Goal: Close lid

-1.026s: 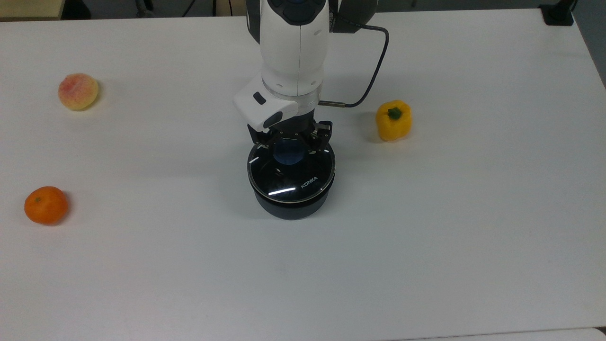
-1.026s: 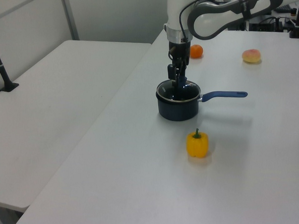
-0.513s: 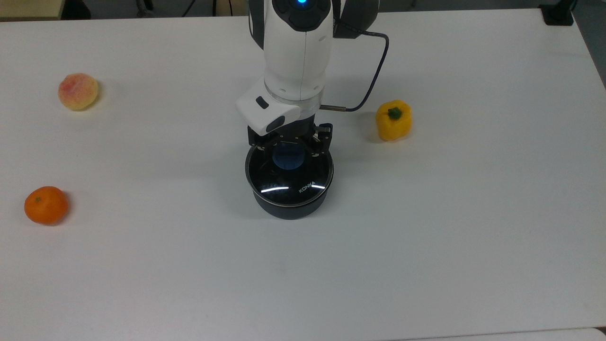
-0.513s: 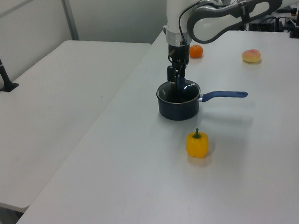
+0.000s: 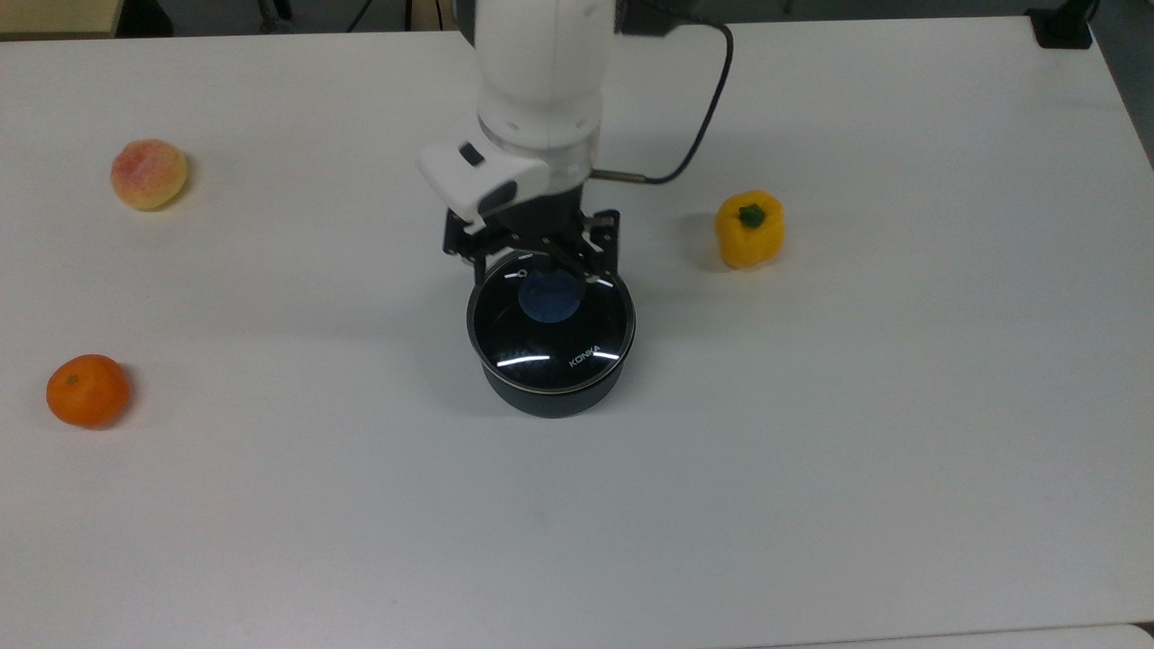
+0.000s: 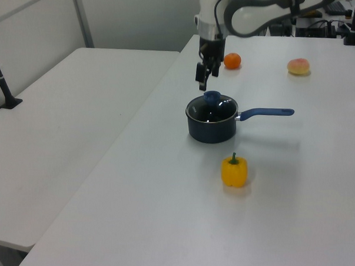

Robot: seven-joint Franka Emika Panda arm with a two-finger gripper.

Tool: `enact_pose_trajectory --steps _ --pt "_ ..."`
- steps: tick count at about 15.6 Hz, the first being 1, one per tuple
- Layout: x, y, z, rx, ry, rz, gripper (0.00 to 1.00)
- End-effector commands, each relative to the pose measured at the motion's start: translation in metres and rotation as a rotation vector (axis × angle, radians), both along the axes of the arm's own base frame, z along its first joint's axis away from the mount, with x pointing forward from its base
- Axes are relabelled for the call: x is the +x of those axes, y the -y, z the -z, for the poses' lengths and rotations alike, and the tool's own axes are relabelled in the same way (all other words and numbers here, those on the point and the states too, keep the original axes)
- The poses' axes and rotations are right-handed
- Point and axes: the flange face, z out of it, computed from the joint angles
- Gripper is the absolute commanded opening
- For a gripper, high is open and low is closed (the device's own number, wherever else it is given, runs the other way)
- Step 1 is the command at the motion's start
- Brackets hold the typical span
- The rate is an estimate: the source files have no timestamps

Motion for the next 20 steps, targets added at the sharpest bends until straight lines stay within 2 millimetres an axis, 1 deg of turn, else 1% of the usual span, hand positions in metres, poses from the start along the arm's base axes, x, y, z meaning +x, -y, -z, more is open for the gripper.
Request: enact_pose_trajectory --steps 1,3,5,6,7,8,10,11,12,13,15,17,18,19,20 --pt "-0.033 0.034 -0.061 -0.015 -0.032 0.065 1.00" --pt "-0.057 0.050 -0.085 -0.026 -0.091 0.090 1.00" --pt "-0.080 0.058 -0.107 -0.038 -0.161 0.079 1.00" --pt "-0.094 0.061 -0.124 -0.040 -0.168 0.072 1.00" --pt "-0.106 0.068 -0.134 -0.040 -0.182 0.081 1.00" --pt "-0.118 0.075 -0.144 -0.027 -0.184 0.092 1.00" --pt "-0.142 0.081 -0.160 0.009 -0.172 0.100 1.00" --pt "-0.155 0.089 -0.173 0.030 -0.157 0.116 1.00" --pt "-0.166 0.091 -0.183 0.053 -0.148 0.122 1.00" --pt "-0.175 0.091 -0.189 0.082 -0.152 0.122 1.00" --pt "-0.189 0.096 -0.197 0.095 -0.164 0.127 1.00" --pt "-0.196 0.090 -0.197 0.091 -0.169 0.103 1.00" --pt "-0.203 0.086 -0.192 0.088 -0.172 0.064 1.00" --pt "-0.205 0.084 -0.192 0.085 -0.168 0.027 1.00" --pt "-0.203 0.083 -0.193 0.083 -0.154 -0.022 1.00"
